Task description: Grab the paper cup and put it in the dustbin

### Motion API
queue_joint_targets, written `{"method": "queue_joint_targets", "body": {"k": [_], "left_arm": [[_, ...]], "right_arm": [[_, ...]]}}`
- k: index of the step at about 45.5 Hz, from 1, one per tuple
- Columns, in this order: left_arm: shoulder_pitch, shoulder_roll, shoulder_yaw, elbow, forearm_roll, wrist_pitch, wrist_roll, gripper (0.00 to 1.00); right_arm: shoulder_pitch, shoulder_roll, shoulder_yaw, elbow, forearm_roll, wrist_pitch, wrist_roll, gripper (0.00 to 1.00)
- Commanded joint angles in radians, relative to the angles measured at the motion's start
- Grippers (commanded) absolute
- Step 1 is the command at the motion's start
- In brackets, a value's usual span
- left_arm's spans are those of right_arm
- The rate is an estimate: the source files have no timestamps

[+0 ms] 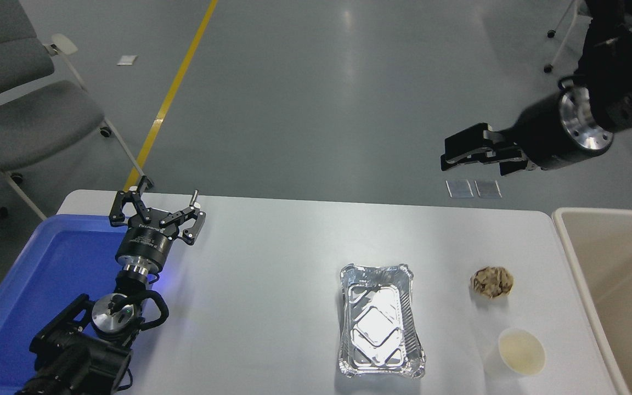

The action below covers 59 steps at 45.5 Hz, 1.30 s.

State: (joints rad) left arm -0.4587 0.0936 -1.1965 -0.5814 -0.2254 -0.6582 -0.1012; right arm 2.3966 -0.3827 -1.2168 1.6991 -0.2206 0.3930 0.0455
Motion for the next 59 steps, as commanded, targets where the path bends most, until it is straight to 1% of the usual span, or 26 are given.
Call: {"method": "queue_joint_targets", "body": {"k": [1,13,21,27,36,43,49,53,59], "left_arm": [[0.0,0.0,0.0,0.0,0.0,0.0,0.0,0.99],[0.0,0.0,0.0,0.0,0.0,0.0,0.0,0.99],[0.0,0.0,0.0,0.0,0.0,0.0,0.0,0.99],[0.0,0.0,0.0,0.0,0.0,0.0,0.0,0.99],[0.0,0.0,0.0,0.0,0.0,-0.001,0.0,0.99],[0.0,0.0,0.0,0.0,0.0,0.0,0.0,0.99],[0.0,0.0,0.0,0.0,0.0,0.0,0.0,0.99],[0.0,0.0,0.0,0.0,0.0,0.0,0.0,0.99],[0.0,0.0,0.0,0.0,0.0,0.0,0.0,0.99]], "right_arm": [[-0.004,0.053,-0.119,0.046,-0.019,0.0,0.002,1.0],[-0.094,0.039,-0.24,0.046,-0.109,-0.008,0.002,1.0],[-0.183,-0.056,-0.247,0.046,-0.114,-0.02,0.002,1.0],[-0.283,-0.099,-0.254,0.046,-0.124,-0.121,0.002,1.0],[-0.393,-0.147,-0.204,0.046,-0.14,-0.193,0.002,1.0],[-0.51,-0.159,-0.155,0.04,-0.146,-0.269,0.002,1.0],[-0.571,-0.159,-0.152,0.022,-0.201,-0.307,0.002,1.0],[-0.599,-0.16,-0.135,0.016,-0.209,-0.313,0.002,1.0],[-0.681,-0.16,-0.089,-0.01,-0.212,-0.378,0.002,1.0]]}}
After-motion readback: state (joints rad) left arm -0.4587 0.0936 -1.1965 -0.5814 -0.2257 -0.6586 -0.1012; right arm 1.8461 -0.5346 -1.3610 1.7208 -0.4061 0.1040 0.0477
